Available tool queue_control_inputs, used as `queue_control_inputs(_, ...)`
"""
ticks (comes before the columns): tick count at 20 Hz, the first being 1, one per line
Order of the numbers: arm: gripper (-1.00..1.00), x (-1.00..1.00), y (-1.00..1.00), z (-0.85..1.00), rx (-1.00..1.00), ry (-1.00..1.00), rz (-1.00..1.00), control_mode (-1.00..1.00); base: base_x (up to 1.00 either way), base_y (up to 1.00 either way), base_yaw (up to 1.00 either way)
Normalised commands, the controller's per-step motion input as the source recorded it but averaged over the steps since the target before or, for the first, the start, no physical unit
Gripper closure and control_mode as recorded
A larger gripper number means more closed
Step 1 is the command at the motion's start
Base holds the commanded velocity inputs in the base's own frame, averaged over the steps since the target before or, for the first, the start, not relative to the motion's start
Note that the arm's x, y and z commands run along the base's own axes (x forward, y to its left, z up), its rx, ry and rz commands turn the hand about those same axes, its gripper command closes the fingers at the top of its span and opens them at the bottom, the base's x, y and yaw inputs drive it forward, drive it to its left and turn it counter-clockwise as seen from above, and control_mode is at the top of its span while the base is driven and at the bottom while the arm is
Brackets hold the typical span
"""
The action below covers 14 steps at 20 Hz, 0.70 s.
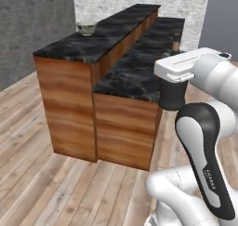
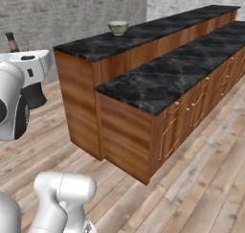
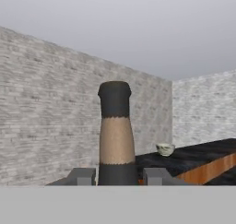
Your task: There is a bowl on the dining counter. Grab a lemon wedge from the fridge and place it in the bowl. Then get the liquor bottle and glass cup from the cabinet and place them next to the bowl.
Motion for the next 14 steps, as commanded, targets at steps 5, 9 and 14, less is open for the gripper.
queue_control_inputs(5,1.0,0.0,0.0,0.0,0.0,0.0,0.0,1.0,0.98,1.0,-0.09)
queue_control_inputs(9,1.0,0.0,0.0,0.0,0.0,0.0,0.0,1.0,0.97,1.0,-0.13)
queue_control_inputs(14,1.0,0.0,0.0,0.0,0.0,0.0,0.0,1.0,0.95,1.0,-0.15)
